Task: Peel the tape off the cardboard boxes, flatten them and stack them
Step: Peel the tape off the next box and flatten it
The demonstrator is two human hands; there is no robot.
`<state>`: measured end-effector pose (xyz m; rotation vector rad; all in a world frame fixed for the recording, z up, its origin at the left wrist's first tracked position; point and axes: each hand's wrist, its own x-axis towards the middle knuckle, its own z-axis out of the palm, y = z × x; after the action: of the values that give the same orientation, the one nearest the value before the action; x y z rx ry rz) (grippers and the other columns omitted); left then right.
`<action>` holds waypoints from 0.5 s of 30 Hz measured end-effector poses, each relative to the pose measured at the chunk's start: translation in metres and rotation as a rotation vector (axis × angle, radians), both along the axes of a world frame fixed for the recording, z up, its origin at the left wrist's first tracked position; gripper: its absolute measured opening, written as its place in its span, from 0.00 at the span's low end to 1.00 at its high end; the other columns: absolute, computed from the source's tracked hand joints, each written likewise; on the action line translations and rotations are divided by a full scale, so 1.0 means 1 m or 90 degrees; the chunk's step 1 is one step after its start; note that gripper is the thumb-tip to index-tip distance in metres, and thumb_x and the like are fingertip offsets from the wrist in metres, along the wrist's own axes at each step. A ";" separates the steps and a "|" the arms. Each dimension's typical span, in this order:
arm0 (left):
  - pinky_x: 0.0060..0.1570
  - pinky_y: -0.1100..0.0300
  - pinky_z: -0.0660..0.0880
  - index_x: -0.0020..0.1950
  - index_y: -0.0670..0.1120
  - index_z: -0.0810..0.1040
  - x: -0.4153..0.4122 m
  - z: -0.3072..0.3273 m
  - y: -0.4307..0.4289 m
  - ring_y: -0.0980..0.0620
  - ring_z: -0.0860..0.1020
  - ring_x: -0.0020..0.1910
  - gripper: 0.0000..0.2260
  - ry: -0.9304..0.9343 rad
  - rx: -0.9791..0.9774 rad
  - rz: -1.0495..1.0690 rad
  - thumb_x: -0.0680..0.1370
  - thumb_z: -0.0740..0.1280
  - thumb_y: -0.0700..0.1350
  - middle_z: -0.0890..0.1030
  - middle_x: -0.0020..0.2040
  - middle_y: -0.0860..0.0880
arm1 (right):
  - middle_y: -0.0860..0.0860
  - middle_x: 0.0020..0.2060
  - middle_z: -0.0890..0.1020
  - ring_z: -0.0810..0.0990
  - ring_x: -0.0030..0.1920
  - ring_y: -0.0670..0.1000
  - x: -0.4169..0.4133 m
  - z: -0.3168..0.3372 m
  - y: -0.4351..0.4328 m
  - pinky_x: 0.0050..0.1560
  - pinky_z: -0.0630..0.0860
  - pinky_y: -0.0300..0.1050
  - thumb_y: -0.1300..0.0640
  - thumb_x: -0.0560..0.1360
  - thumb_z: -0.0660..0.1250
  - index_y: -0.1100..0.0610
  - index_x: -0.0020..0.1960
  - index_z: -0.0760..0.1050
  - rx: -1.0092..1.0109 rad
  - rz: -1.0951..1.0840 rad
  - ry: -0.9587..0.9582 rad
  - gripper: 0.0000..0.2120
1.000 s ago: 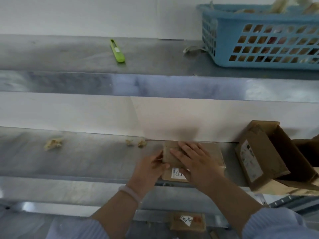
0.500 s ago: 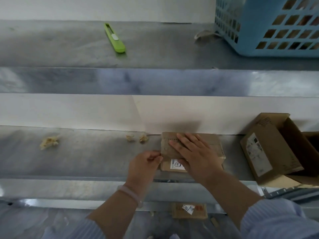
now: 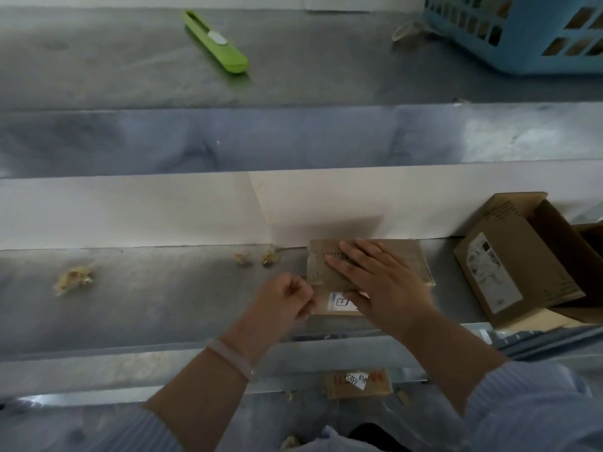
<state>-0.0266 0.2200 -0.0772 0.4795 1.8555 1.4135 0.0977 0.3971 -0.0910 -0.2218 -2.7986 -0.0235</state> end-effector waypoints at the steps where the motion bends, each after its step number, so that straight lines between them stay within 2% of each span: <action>1: 0.34 0.63 0.77 0.39 0.42 0.73 -0.003 0.006 0.001 0.50 0.75 0.32 0.09 -0.011 0.029 0.014 0.78 0.64 0.33 0.79 0.31 0.47 | 0.48 0.71 0.72 0.70 0.71 0.53 0.001 0.001 0.000 0.71 0.67 0.56 0.44 0.73 0.65 0.45 0.73 0.66 -0.005 -0.003 0.000 0.29; 3: 0.30 0.67 0.74 0.38 0.41 0.74 -0.005 0.014 0.002 0.52 0.75 0.30 0.09 0.006 0.066 0.043 0.76 0.66 0.32 0.78 0.29 0.48 | 0.47 0.71 0.72 0.70 0.71 0.52 0.001 0.002 -0.001 0.71 0.67 0.54 0.42 0.73 0.64 0.46 0.73 0.67 -0.023 -0.012 0.010 0.29; 6: 0.37 0.59 0.78 0.40 0.45 0.75 -0.005 0.009 0.006 0.53 0.78 0.34 0.09 0.081 0.069 0.076 0.72 0.73 0.34 0.80 0.34 0.47 | 0.46 0.70 0.73 0.70 0.71 0.51 0.000 0.004 -0.002 0.71 0.66 0.53 0.43 0.72 0.64 0.48 0.72 0.69 -0.059 -0.020 0.029 0.29; 9: 0.39 0.58 0.78 0.43 0.52 0.75 -0.004 0.003 0.005 0.55 0.80 0.36 0.12 0.228 0.061 0.056 0.70 0.76 0.39 0.82 0.36 0.51 | 0.47 0.69 0.74 0.71 0.71 0.52 0.000 0.003 -0.002 0.72 0.66 0.53 0.43 0.72 0.64 0.48 0.70 0.71 -0.057 -0.013 0.040 0.28; 12: 0.40 0.63 0.77 0.53 0.56 0.77 -0.009 0.007 0.004 0.59 0.80 0.38 0.15 0.394 0.077 -0.024 0.72 0.74 0.41 0.81 0.36 0.55 | 0.47 0.69 0.74 0.71 0.71 0.53 0.000 0.002 -0.001 0.71 0.65 0.54 0.45 0.70 0.73 0.48 0.70 0.72 -0.054 -0.007 0.034 0.30; 13: 0.40 0.63 0.76 0.53 0.54 0.80 -0.013 0.009 0.004 0.60 0.79 0.38 0.12 0.478 0.068 -0.054 0.72 0.74 0.42 0.80 0.36 0.57 | 0.48 0.69 0.74 0.71 0.70 0.53 0.000 0.002 0.000 0.71 0.65 0.54 0.46 0.69 0.74 0.48 0.70 0.72 -0.052 -0.010 0.032 0.31; 15: 0.40 0.61 0.74 0.45 0.52 0.82 -0.017 0.012 0.005 0.60 0.76 0.38 0.03 0.607 0.048 -0.099 0.72 0.71 0.49 0.77 0.38 0.58 | 0.48 0.69 0.74 0.71 0.71 0.53 0.000 0.002 0.001 0.71 0.65 0.54 0.46 0.69 0.75 0.48 0.70 0.72 -0.050 -0.010 0.034 0.31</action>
<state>-0.0437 0.2248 -0.0649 1.4964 2.3909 1.2337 0.0974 0.3979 -0.0893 -0.2595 -2.7472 0.0885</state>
